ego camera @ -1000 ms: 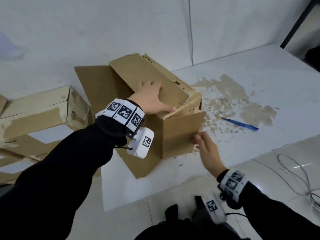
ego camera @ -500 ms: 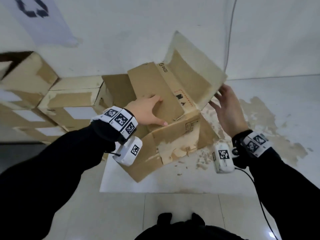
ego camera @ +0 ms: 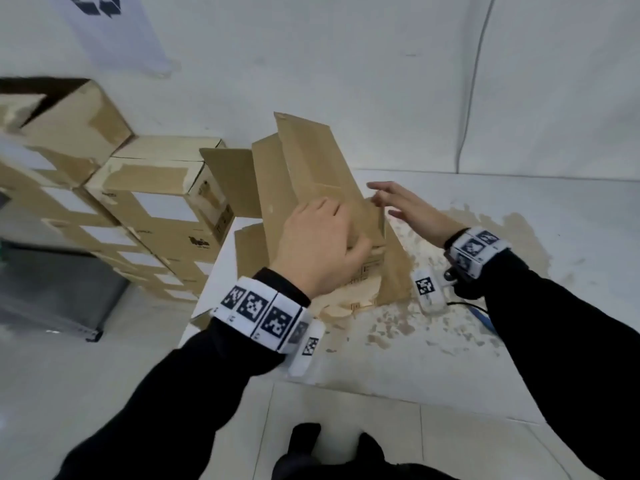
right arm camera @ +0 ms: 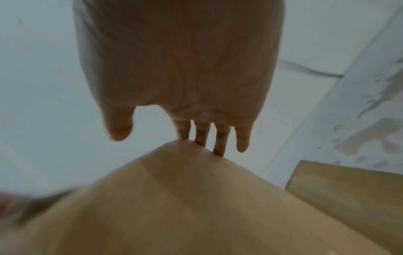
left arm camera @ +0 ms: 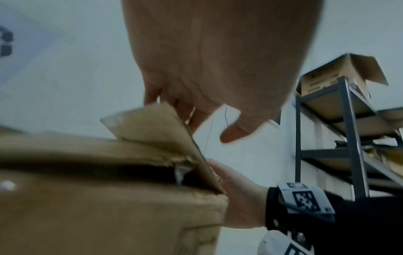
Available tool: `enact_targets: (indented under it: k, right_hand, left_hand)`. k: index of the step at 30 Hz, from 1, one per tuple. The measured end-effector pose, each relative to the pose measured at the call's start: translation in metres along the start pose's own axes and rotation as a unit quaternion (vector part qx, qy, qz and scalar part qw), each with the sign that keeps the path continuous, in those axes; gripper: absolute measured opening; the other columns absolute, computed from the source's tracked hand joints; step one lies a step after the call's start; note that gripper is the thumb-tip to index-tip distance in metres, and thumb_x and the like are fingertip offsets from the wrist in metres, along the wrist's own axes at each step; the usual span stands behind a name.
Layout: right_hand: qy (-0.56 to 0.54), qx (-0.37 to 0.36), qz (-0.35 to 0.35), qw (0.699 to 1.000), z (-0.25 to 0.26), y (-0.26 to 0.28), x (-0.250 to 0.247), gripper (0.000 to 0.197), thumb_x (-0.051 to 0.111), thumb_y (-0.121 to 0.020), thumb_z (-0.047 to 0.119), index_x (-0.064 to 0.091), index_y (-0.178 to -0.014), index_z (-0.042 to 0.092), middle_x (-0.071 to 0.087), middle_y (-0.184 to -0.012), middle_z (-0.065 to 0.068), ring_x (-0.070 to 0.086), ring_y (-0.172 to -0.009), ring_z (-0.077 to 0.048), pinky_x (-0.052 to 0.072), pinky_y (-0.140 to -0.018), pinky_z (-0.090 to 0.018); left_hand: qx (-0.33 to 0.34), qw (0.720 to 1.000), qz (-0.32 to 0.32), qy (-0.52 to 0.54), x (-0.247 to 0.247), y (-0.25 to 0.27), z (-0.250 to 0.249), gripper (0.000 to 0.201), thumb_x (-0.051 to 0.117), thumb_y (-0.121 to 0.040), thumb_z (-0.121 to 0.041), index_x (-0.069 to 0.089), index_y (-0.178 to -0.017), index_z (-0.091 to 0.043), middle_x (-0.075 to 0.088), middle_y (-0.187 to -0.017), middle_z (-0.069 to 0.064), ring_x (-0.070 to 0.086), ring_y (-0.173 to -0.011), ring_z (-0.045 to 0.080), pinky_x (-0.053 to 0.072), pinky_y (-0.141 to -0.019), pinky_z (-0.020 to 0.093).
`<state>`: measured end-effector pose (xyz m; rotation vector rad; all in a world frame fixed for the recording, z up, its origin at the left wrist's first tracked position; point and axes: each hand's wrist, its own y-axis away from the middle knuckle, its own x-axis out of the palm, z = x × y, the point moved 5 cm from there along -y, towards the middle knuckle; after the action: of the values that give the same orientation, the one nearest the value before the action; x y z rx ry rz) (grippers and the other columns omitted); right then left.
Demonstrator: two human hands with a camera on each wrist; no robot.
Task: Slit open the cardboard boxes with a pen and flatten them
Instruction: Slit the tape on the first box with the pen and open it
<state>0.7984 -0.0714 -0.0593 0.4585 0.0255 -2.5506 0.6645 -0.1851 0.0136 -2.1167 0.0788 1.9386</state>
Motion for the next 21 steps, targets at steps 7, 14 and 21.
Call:
enact_targets:
  k: [7, 14, 21]
  right_hand:
    - [0.107, -0.051, -0.054, 0.992, -0.022, 0.111, -0.041, 0.019, 0.06, -0.089, 0.007, 0.062, -0.087, 0.026, 0.063, -0.085, 0.007, 0.062, -0.079, -0.014, 0.056, -0.064, -0.041]
    - [0.041, -0.022, 0.165, 0.985, -0.005, 0.155, 0.009, 0.033, 0.05, -0.094, 0.039, 0.062, -0.112, 0.013, 0.064, -0.108, 0.003, 0.064, -0.1, -0.015, 0.058, -0.063, -0.031]
    - [0.192, -0.002, -0.054, 0.98, -0.019, -0.007, -0.027, 0.077, 0.072, -0.08, 0.038, 0.032, -0.141, 0.014, 0.041, -0.139, -0.004, 0.048, -0.122, -0.02, 0.046, -0.09, -0.032]
  left_hand:
    - [-0.088, 0.987, 0.024, -0.13, 0.03, -0.026, -0.024, 0.07, 0.028, -0.09, -0.067, 0.048, -0.125, -0.009, 0.045, -0.133, 0.017, 0.034, -0.126, 0.032, 0.024, -0.1, 0.045]
    - [-0.077, 0.983, 0.088, -0.139, 0.046, -0.018, -0.014, 0.105, 0.014, -0.075, -0.086, 0.01, -0.153, -0.014, 0.002, -0.159, 0.019, -0.001, -0.147, 0.032, 0.002, -0.117, 0.048]
    - [0.003, 0.999, 0.042, -0.028, 0.05, 0.011, 0.007, 0.096, 0.028, -0.074, -0.074, 0.025, -0.15, -0.016, 0.014, -0.158, 0.015, 0.008, -0.148, 0.024, 0.005, -0.12, 0.042]
